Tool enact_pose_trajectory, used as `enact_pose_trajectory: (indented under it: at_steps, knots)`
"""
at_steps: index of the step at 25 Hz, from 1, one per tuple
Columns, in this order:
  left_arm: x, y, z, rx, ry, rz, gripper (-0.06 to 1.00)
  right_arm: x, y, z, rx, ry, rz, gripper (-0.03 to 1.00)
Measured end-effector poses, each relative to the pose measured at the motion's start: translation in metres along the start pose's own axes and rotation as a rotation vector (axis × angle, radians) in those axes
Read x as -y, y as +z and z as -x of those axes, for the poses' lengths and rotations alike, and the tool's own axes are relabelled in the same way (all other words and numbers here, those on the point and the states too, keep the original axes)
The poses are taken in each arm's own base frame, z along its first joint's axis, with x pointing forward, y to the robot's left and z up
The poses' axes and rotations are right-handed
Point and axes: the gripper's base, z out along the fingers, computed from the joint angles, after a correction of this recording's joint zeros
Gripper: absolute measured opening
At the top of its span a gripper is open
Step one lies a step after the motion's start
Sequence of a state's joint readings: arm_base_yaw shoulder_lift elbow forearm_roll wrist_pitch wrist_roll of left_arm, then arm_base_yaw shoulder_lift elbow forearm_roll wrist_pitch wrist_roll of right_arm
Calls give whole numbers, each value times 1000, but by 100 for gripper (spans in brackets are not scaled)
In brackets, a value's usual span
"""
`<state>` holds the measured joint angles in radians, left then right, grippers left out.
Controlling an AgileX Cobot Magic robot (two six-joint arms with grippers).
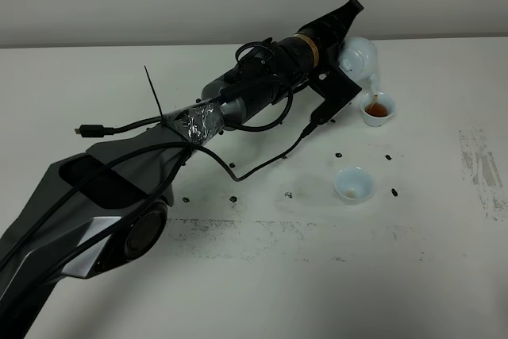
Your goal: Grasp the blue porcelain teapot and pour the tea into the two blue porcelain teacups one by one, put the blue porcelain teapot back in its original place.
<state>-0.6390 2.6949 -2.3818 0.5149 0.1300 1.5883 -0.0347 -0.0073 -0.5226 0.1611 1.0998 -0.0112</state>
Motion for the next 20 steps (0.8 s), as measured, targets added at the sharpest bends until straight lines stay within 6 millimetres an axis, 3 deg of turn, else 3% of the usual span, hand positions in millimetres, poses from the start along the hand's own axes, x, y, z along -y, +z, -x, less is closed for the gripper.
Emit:
enact_pose_trajectory:
  at_steps: [20]
  knots:
    - [0,0,0,-1,6,0,9,0,0,0,0,0,0,41]
